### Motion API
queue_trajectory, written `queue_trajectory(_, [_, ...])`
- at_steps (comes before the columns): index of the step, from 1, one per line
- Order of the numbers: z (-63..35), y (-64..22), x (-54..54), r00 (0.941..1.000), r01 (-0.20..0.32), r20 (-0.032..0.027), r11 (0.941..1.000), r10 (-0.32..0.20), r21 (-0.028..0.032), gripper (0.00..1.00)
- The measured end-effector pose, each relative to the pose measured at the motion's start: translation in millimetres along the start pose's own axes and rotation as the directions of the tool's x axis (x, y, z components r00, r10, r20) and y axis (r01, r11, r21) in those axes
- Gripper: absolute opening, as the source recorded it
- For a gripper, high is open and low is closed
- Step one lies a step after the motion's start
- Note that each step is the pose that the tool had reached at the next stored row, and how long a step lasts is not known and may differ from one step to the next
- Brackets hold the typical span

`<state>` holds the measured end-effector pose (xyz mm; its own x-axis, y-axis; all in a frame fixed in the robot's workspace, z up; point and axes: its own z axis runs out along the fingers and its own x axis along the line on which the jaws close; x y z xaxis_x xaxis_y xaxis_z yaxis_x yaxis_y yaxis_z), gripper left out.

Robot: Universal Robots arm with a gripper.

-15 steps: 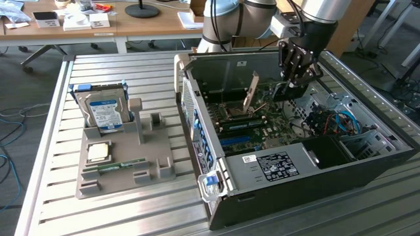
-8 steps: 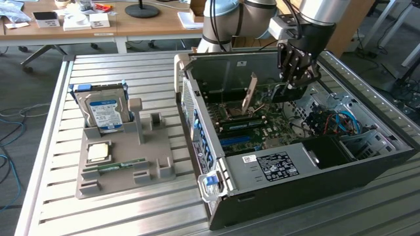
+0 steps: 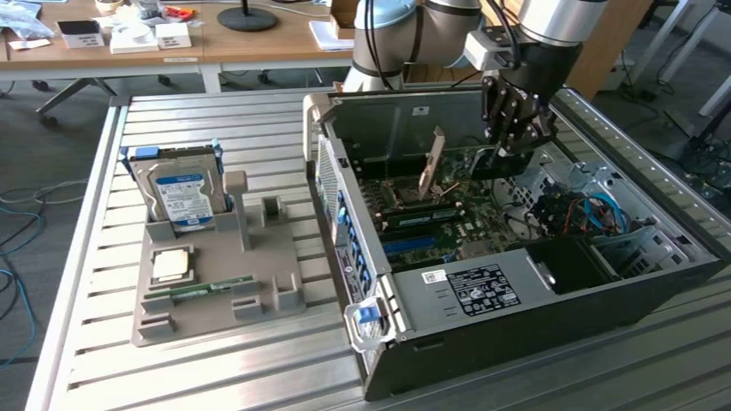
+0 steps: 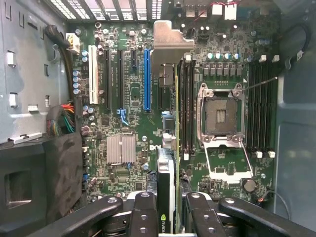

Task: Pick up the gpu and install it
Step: 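Insert the gpu into the slot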

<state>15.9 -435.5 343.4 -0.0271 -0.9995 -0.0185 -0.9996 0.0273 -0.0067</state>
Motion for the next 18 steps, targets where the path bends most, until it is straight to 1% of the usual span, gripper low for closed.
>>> queue_trajectory(7, [0.1,0.3,0.7,1.0,0.0,0.0003,1.0,0.0,0.0001,0.27])
queue_trajectory(11, [0.0,2.1,2.7,1.0,0.0,0.0002,1.0,0.0,0.0001,0.27])
queue_trajectory(18, [0.5,12.8,3.2,1.0,0.0,0.0,1.0,0.0,0.0,0.27])
